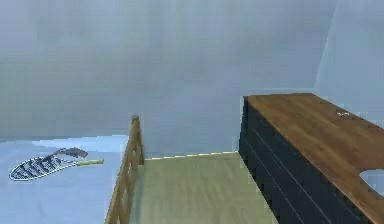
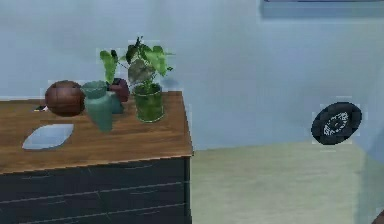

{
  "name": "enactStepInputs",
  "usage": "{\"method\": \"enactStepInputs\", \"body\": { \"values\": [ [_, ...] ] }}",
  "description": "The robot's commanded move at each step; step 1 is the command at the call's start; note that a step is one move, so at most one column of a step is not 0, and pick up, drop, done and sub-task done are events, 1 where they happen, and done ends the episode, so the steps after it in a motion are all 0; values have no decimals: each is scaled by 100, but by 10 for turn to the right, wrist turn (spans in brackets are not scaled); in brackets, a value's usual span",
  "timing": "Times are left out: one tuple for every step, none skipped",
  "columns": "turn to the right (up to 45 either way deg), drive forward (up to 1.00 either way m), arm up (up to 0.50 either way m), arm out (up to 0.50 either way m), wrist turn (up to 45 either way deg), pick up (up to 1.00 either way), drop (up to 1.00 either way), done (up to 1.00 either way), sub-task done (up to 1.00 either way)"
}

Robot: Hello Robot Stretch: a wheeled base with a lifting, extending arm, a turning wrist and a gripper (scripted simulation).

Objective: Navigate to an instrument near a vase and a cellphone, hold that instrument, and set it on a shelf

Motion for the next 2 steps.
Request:
{"method": "enactStepInputs", "body": {
  "values": [
    [390, 0, 0, 0, 0, 0, 0, 0, 0],
    [0, 50, 0, 0, 0, 0, 0, 0, 0]
  ]
}}
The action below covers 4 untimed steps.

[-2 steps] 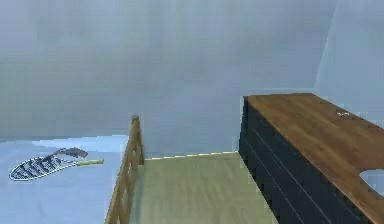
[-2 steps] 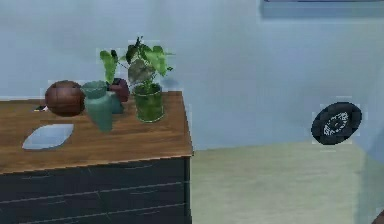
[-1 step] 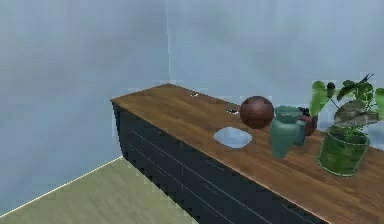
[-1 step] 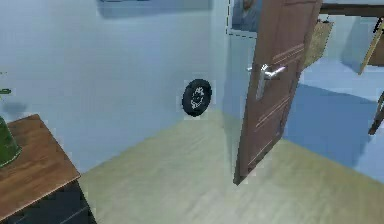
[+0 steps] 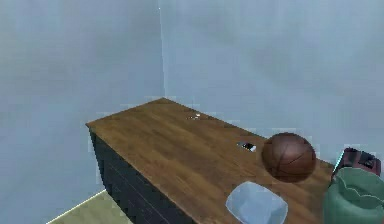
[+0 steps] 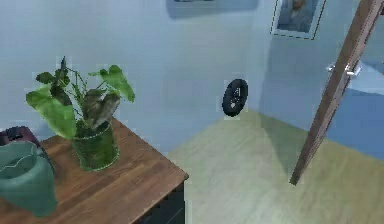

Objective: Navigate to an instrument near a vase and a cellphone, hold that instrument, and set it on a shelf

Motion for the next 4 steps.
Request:
{"method": "enactStepInputs", "body": {
  "values": [
    [-390, 0, 0, 0, 0, 0, 0, 0, 0],
    [450, 0, 0, 0, 0, 0, 0, 0, 0],
    [360, 0, 0, 0, 0, 0, 0, 0, 0],
    [0, 20, 0, 0, 0, 0, 0, 0, 0]
  ]
}}
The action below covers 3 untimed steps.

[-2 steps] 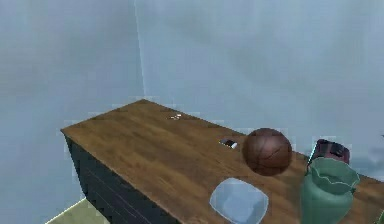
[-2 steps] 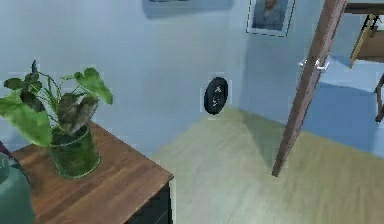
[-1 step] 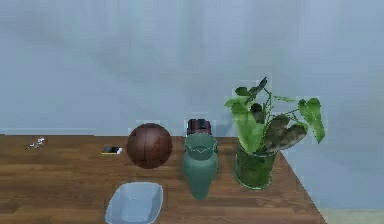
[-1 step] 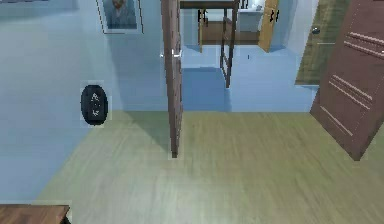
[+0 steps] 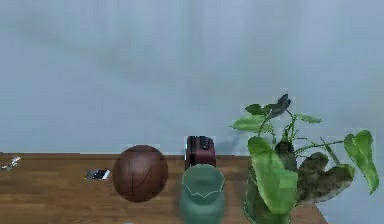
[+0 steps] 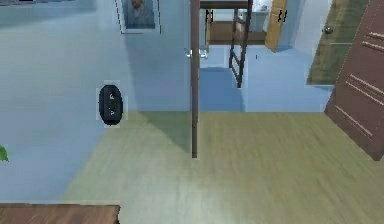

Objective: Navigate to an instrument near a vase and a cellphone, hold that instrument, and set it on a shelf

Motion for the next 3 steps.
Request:
{"method": "enactStepInputs", "body": {
  "values": [
    [-450, 0, 0, 0, 0, 0, 0, 0, 0],
    [-390, 0, 0, 0, 0, 0, 0, 0, 0],
    [0, 0, 50, 0, 0, 0, 0, 0, 0]
  ]
}}
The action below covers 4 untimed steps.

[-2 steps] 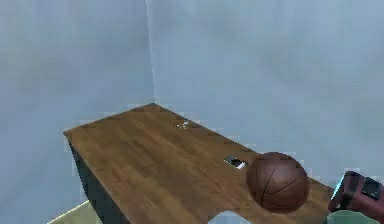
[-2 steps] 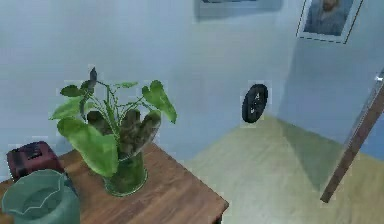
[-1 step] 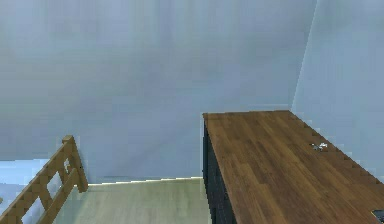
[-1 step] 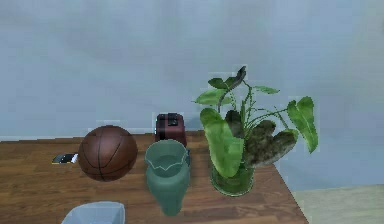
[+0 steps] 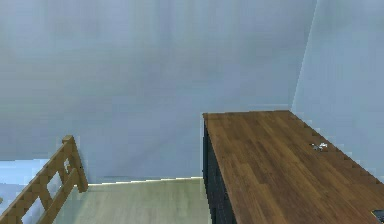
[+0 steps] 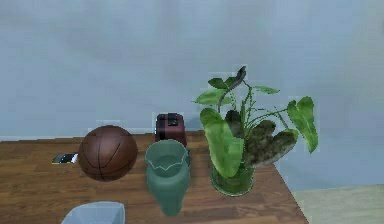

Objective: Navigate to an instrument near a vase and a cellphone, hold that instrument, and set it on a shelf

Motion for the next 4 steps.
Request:
{"method": "enactStepInputs", "body": {
  "values": [
    [0, 0, 32, 0, 0, 0, 0, 0, 0],
    [0, 0, 0, 50, 0, 0, 0, 0, 0],
    [0, 0, 0, 0, 450, 0, 0, 0, 0],
    [0, 0, 0, 0, 450, 0, 0, 0, 0]
  ]
}}
